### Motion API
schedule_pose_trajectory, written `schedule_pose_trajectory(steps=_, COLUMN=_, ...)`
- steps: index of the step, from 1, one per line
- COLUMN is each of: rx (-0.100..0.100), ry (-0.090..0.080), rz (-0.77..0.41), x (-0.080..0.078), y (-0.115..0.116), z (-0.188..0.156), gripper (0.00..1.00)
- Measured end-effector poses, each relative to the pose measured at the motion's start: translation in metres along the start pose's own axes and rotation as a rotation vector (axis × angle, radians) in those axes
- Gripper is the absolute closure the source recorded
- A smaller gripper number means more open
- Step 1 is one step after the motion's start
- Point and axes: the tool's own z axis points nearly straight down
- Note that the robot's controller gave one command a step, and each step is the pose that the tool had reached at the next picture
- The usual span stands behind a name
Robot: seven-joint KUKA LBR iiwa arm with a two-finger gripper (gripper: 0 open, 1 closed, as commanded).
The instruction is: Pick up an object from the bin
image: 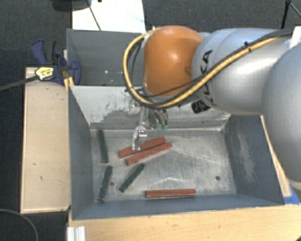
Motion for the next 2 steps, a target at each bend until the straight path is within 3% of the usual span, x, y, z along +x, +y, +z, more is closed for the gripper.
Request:
schedule_pose_trajectory(steps=1, rx=-0.007, ry=-0.014, rz=-0.15, x=0.0113, y=-0.0243, z=0.1096, gripper=1.0)
schedule_pose_trajectory(steps=2, rx=-0.007, ry=-0.024, rz=-0.145, x=0.0098, y=-0.0246, z=0.1094, gripper=0.0)
